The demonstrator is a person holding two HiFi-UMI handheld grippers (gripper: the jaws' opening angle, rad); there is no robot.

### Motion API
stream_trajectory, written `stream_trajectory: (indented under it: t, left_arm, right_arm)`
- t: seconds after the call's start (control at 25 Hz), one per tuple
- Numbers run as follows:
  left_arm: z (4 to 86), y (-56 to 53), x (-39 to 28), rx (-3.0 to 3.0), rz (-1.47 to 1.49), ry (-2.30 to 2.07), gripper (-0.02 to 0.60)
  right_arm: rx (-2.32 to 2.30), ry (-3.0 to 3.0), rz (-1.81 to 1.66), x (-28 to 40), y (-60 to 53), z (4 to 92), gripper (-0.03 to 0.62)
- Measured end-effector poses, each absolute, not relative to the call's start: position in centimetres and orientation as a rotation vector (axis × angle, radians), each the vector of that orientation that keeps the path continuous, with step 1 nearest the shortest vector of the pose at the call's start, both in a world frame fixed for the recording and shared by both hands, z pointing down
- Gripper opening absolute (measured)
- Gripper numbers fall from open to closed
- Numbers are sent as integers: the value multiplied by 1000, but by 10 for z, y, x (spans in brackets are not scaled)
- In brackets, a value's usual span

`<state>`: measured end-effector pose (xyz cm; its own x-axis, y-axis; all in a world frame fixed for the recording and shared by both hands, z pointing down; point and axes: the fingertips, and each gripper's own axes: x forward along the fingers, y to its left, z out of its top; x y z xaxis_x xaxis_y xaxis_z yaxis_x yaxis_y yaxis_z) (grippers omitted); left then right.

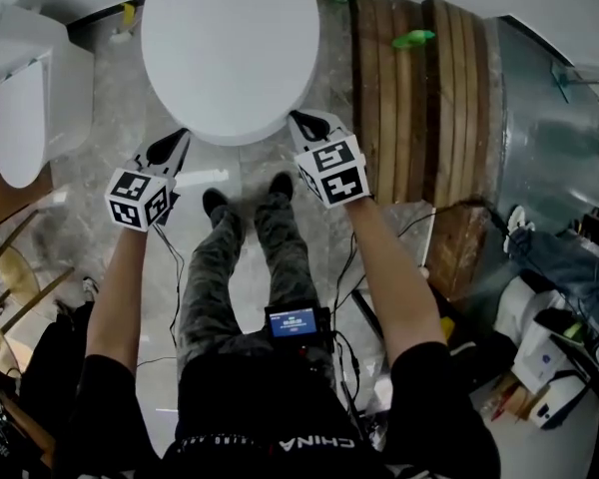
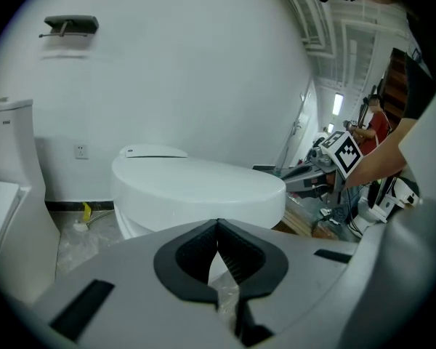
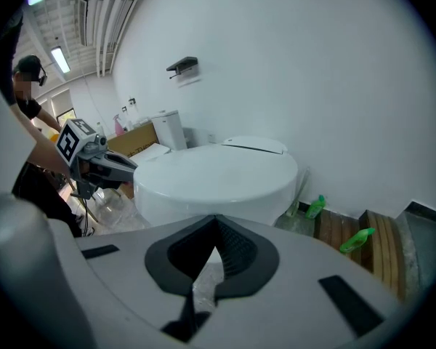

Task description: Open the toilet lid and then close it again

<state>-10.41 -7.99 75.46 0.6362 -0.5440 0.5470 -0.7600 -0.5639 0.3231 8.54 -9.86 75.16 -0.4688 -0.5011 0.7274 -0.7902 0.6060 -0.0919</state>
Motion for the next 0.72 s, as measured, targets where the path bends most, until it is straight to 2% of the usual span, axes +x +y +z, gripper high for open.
stream_trajectory:
  t: [0.72]
  left_arm:
    - [922,-58,-100,2173,629,-1089,8]
  right_arm:
    - [993,-2097,616,88,-71,917,13]
